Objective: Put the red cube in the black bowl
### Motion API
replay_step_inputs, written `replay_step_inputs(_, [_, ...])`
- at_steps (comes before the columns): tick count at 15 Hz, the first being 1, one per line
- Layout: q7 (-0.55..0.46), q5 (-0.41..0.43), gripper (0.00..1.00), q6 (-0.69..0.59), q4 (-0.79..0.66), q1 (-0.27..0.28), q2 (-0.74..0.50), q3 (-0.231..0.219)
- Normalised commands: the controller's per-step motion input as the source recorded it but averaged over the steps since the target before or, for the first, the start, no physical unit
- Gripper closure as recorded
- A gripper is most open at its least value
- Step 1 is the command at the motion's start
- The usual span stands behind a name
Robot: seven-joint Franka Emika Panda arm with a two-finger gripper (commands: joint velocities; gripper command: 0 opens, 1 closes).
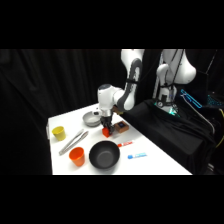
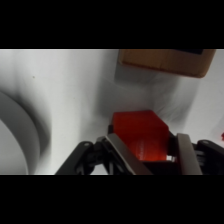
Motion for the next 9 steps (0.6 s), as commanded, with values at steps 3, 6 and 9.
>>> replay_step_inputs(3, [0.12, -0.149, 0.7, 0.13, 0.05, 0.008, 0.04, -0.026])
replay_step_inputs(6, [0.23, -0.231, 0.75, 0.09, 0.0, 0.127, -0.05, -0.151])
replay_step_inputs(9, [0.3, -0.257, 0.75, -0.15, -0.09, 0.225, -0.28, -0.233])
